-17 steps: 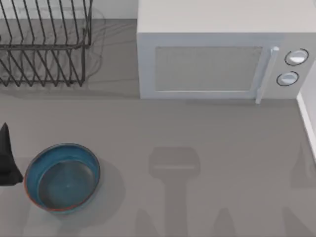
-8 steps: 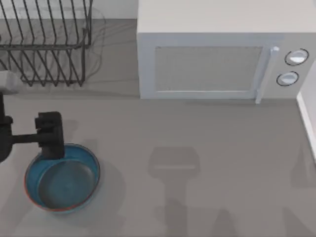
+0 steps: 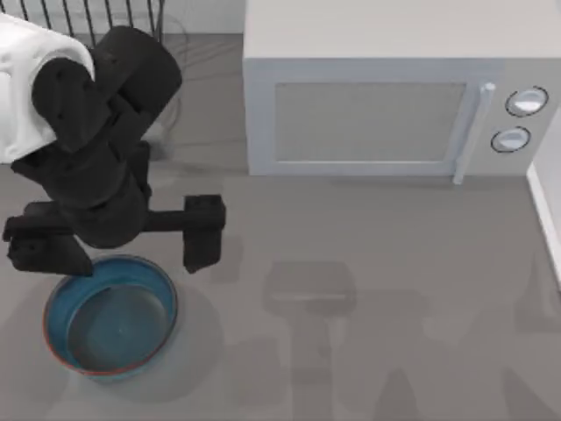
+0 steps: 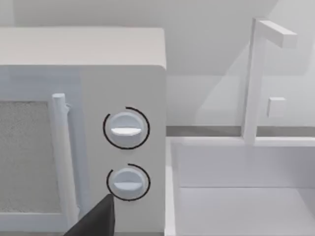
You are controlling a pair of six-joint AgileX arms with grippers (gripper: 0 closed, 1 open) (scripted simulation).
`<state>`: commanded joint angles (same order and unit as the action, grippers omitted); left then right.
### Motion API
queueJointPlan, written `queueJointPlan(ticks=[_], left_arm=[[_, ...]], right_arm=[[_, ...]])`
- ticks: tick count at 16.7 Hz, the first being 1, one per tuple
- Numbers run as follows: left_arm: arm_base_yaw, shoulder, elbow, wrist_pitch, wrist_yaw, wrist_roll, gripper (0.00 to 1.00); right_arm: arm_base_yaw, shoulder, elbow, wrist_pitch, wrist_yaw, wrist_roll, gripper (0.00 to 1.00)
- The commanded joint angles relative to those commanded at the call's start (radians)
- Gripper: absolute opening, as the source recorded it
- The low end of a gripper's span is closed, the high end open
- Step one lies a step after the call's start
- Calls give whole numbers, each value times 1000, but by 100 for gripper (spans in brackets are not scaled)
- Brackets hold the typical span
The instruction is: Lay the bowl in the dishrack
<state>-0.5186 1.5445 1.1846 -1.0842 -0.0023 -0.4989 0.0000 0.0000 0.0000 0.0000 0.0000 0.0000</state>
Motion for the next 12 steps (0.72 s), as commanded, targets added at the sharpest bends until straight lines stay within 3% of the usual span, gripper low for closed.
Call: queueJointPlan(ticks=[5, 12], left_arm=[[-57, 158, 140, -107, 3, -55, 100], [-54, 164, 127, -90, 3, -53, 100]], right_arm=[[0, 0, 0, 0, 0, 0, 100], [0, 0, 0, 0, 0, 0, 100]])
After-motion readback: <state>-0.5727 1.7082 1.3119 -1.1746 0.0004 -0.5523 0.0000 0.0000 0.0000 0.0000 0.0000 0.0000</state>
